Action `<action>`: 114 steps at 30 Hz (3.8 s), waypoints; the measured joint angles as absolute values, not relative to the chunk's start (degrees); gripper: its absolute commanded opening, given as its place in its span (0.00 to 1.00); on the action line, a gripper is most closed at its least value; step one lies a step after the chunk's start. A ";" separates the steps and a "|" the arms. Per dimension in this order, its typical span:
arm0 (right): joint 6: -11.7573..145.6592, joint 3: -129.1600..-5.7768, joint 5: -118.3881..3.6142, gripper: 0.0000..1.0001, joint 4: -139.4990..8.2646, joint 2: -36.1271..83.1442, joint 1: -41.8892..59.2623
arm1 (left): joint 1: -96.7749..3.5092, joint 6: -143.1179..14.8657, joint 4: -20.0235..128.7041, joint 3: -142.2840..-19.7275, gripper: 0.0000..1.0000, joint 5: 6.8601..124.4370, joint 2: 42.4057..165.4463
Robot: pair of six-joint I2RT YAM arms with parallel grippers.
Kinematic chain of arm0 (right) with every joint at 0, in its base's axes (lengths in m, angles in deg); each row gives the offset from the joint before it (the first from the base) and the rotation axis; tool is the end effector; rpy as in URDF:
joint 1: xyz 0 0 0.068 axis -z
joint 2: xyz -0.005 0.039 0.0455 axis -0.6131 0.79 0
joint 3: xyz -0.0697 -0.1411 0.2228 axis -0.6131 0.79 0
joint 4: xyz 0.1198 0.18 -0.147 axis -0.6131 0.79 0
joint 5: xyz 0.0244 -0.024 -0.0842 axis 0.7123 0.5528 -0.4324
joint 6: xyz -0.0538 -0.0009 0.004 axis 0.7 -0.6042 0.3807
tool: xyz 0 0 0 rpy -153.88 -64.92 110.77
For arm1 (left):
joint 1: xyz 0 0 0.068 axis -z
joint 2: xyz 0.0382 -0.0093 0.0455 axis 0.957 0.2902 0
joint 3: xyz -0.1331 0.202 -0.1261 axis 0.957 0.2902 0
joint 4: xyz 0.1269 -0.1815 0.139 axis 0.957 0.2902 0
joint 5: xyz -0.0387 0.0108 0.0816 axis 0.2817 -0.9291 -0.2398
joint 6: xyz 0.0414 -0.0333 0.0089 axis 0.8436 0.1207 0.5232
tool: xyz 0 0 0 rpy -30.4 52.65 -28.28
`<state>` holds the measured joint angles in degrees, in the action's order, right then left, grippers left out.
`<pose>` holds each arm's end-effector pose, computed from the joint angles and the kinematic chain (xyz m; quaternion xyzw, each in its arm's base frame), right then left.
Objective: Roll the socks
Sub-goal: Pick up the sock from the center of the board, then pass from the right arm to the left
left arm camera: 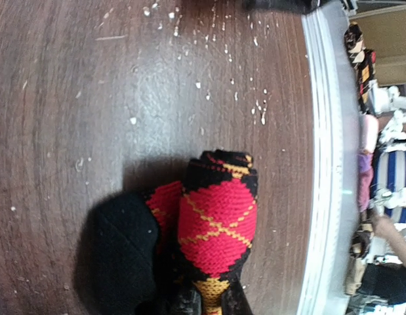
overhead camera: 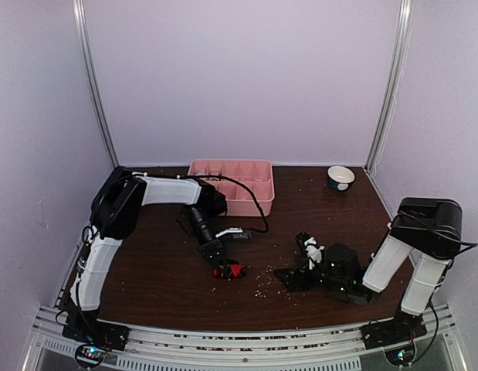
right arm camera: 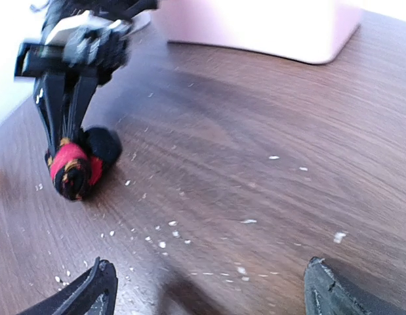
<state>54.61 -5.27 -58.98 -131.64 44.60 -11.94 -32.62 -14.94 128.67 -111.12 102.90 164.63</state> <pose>0.1531 0.1867 0.0846 -0.2481 0.7970 0.3468 0.4277 0.3027 -0.2920 0.1149 -0.5334 -0.7431 0.3796 0.1384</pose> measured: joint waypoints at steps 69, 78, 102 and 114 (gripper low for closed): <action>49.73 -49.74 -27.03 0.00 -92.21 52.60 -17.54 | -24.36 -4.63 105.02 -78.83 0.65 71.67 112.33; 44.84 -51.03 -24.38 0.00 -92.10 48.05 -17.89 | -23.53 -0.63 103.99 -78.79 0.53 66.99 114.32; 12.60 -51.69 -19.34 0.41 -107.90 52.44 -18.04 | -16.05 2.54 92.87 -71.01 0.00 47.78 108.99; 28.62 -50.23 -30.07 1.00 -90.24 43.88 -18.76 | -23.90 -11.53 105.11 -87.49 0.00 60.87 113.25</action>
<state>28.62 -50.23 -30.07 -90.24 43.88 -18.76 -23.90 -11.53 105.11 -87.49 60.87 113.25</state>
